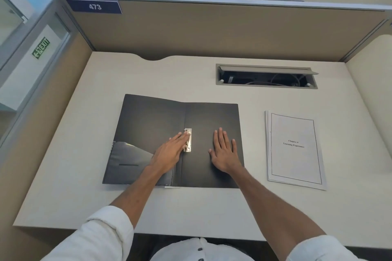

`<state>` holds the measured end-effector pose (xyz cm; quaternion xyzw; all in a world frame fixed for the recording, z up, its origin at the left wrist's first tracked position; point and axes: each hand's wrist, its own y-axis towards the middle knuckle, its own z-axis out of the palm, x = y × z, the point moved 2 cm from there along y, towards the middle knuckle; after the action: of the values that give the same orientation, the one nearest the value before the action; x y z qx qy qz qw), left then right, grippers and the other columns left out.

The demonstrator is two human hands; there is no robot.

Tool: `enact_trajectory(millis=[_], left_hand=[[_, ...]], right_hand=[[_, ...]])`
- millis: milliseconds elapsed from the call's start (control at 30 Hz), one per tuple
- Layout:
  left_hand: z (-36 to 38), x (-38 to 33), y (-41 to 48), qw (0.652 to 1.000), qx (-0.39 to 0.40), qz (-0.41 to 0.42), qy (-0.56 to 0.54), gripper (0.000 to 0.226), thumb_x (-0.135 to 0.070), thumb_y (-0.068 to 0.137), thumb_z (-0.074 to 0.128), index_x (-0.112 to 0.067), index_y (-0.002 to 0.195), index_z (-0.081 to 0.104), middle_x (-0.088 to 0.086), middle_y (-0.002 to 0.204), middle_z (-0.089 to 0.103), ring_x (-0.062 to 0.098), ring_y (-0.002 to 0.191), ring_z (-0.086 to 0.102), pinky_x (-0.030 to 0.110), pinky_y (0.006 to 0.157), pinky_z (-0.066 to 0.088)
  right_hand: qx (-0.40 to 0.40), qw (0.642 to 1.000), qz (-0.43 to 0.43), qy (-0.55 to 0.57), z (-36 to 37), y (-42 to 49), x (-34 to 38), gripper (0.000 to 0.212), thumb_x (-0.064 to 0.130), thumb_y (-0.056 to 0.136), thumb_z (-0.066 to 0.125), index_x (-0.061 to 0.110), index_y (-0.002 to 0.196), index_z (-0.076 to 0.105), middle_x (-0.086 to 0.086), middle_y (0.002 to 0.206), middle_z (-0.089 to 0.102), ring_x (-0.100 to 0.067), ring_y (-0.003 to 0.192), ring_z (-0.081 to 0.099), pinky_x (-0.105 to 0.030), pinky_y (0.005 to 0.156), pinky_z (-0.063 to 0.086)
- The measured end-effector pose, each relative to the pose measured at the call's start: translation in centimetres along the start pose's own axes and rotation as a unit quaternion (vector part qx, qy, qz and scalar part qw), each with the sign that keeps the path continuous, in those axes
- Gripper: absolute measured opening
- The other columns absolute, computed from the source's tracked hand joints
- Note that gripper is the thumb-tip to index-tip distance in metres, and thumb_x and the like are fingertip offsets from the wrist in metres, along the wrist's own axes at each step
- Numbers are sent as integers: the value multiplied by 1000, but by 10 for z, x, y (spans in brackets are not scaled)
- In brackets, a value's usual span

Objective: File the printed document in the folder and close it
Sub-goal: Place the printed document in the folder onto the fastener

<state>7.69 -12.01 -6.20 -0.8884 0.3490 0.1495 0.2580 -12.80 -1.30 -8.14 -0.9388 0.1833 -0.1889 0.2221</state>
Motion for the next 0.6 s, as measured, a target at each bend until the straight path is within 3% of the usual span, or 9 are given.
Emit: enact_trajectory(millis=[100,200,367,467,600], left_hand=[[-7,-5,1,999,-39,-9,-20,45,-26,121,36,-28,164,51,-11,173,47,14,167,37,43,131,41],[-17,-11,8,994,-86,-35,-62,36,-28,119,45,-26,147,68,-4,150,71,26,139,67,44,111,56],[-33,-19,29,980,-141,-88,-107,27,-26,118,46,-23,138,64,8,105,82,35,92,76,51,88,63],[-39,-17,41,985,-134,-88,-62,21,-20,118,45,-18,135,57,12,100,82,39,89,76,55,84,63],[-48,-12,55,992,-80,-75,56,25,-12,115,45,-19,137,54,10,122,80,43,108,75,53,93,61]], right_hand=[[0,1000,0,1,0,0,0,73,39,118,25,17,175,-13,-1,182,-24,-20,172,-18,-55,139,-2],[2,1000,0,5,0,1,-1,73,39,118,25,17,175,-14,-1,182,-24,-20,172,-18,-55,139,-2],[2,1000,-1,6,1,3,-2,73,41,118,25,18,175,-14,0,182,-24,-19,172,-18,-54,140,-3],[0,1000,1,8,2,5,-4,73,41,118,25,19,175,-14,0,182,-24,-19,172,-19,-54,140,-3],[12,1000,-2,10,2,5,-4,74,43,118,25,19,175,-16,0,181,-25,-20,172,-19,-54,140,-3]])
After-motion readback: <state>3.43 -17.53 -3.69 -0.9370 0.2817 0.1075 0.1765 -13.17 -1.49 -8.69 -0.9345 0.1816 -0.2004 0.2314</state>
